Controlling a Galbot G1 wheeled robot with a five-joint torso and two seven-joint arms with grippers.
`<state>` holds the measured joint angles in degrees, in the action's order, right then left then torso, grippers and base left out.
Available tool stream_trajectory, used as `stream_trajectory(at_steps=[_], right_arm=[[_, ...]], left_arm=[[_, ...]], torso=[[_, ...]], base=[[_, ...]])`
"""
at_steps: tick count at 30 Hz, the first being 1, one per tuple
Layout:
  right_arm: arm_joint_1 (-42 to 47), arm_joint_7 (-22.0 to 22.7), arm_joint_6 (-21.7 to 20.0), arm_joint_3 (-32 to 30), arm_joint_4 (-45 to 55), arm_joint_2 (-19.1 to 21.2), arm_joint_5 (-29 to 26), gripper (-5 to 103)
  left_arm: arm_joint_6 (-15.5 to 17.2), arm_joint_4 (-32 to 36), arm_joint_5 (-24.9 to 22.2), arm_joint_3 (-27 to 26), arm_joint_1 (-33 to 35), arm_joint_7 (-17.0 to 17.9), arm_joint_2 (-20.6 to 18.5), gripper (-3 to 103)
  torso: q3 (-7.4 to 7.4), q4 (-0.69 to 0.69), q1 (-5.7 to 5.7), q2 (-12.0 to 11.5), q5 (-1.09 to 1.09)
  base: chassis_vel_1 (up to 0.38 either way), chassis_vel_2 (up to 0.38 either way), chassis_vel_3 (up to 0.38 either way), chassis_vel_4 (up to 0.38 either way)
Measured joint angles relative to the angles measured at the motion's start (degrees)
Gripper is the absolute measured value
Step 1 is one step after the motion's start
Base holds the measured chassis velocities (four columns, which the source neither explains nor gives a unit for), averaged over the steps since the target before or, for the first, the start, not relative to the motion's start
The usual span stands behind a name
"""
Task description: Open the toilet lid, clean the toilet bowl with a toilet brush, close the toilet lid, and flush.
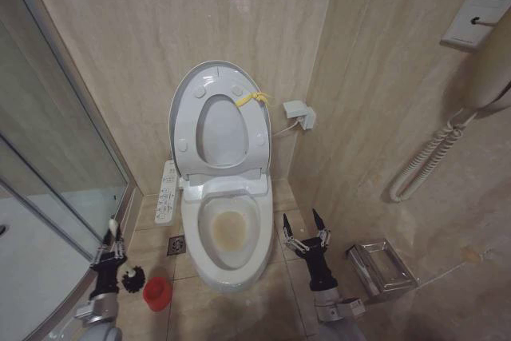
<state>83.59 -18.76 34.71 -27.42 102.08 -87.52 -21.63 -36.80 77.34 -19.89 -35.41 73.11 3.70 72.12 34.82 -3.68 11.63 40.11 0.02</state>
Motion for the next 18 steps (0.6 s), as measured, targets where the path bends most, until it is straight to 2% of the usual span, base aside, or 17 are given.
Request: stream_trajectory(at_steps=[7,18], right_arm=[[0.28,-0.01,0.22,-0.27,0.33,1.1,-1.08,100],[0.32,-0.22,0.57,-0.2,0.42,2.07,-1.74,100]], left_arm=[[-2.29,-7.82,2.47,0.82,-4.05,-1.73,2.44,20],[-2.9,-13.23,4.71,0.19,-7.36,-2.5,4.05,20]], torso=[[0.0,0.0,0.0,0.0,0.01],[-0.01,0.01,0.0,0.0,0.02]], base=[[0.0,0.0,0.0,0.0],[0.0,0.0,0.0,0.0]])
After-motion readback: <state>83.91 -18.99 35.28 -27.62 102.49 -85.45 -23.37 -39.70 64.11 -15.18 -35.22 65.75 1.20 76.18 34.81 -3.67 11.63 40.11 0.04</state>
